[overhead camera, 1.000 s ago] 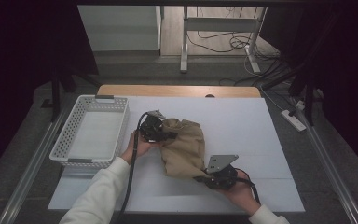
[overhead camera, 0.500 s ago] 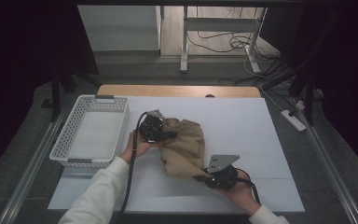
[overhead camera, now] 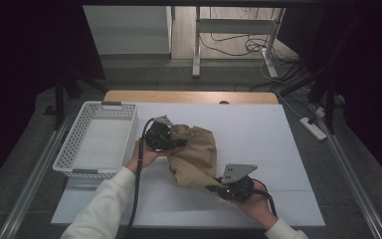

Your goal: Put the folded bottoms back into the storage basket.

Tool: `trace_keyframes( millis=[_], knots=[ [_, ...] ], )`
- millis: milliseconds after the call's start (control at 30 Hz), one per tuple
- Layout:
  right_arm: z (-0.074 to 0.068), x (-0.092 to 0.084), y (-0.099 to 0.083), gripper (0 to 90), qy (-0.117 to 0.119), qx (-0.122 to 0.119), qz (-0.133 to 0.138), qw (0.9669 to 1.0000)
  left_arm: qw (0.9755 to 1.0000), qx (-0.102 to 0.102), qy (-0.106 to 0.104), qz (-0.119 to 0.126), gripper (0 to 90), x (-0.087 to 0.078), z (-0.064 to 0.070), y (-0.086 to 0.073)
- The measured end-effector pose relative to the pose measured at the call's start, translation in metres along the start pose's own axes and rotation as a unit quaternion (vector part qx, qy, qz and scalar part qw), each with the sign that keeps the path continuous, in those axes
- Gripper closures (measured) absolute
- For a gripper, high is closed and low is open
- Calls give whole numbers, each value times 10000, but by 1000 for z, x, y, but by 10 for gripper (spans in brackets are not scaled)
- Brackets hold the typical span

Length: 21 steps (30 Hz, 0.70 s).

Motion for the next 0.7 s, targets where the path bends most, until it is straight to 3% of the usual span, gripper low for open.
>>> trace_keyframes(
  millis=[700],
  knots=[
    [3,0,21,769,35,-31,252,9997,9997,-2,-6,262,716,-27,2,7]
  ],
)
Point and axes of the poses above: each handheld gripper's, and its own axes: x roughly forward along the jaws, y roughly out of its top, z roughly to its right, the point moved 3 cm from there along x, roughly forward along the jaws, and after that the axes turned 5 degrees about -x, right-handed, at the moved point
